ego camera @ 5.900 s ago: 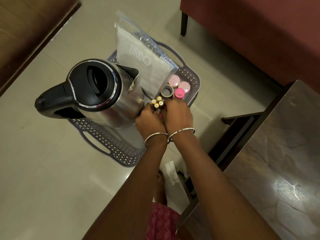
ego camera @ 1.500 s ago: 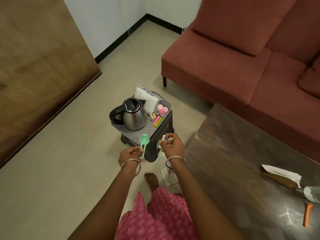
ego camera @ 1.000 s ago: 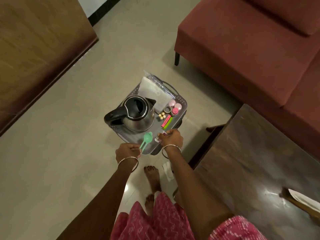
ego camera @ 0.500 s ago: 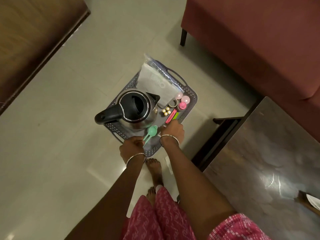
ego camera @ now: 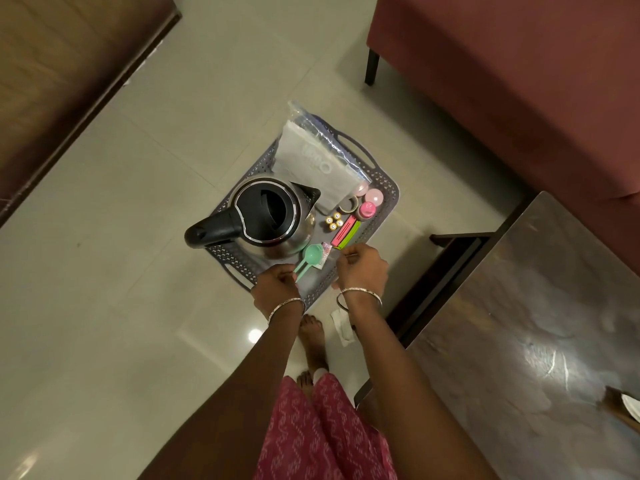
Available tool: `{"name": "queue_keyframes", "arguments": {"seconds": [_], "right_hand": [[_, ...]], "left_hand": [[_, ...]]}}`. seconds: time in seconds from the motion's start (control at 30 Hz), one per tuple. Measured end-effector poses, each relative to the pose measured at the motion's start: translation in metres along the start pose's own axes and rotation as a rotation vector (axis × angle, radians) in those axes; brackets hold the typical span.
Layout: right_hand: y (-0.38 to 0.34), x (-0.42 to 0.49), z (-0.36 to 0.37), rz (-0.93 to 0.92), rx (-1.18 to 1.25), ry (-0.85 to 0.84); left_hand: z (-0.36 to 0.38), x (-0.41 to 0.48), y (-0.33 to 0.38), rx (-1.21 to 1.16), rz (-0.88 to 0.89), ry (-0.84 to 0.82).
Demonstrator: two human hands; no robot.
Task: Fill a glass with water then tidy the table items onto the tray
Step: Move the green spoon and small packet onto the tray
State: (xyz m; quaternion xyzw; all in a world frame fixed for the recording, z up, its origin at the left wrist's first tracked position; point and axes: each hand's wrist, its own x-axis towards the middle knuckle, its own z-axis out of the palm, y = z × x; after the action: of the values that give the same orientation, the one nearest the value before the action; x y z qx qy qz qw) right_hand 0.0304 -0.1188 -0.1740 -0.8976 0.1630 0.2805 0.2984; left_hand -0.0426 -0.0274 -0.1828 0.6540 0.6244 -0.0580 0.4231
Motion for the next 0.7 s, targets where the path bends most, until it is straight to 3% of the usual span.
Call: {"name": "queue_keyframes", "arguments": {"seconds": [0.1, 0.3, 0.47, 0.7], "right_hand": [[0.014, -0.007, -0.006, -0.092, 0.006, -0.004], [0.015, 0.0, 0.008, -0.493, -0.515, 0.063], [0.005, 0.02, 0.018, -0.604, -0.771, 0.012], [0.007, 0.023, 0.022, -0.634, -0.871, 0.005]], "left_hand": [[0.007, 0.001, -0.004, -0.062, -0.018, 0.018], [0.003, -0.014, -0.007, 0.014, 0.156, 0.092], [-0.008, -0.021, -0.013, 0.128, 0.256, 0.127], [-0.015, -0.015, -0.018, 0.199, 0.285, 0.126]]}}
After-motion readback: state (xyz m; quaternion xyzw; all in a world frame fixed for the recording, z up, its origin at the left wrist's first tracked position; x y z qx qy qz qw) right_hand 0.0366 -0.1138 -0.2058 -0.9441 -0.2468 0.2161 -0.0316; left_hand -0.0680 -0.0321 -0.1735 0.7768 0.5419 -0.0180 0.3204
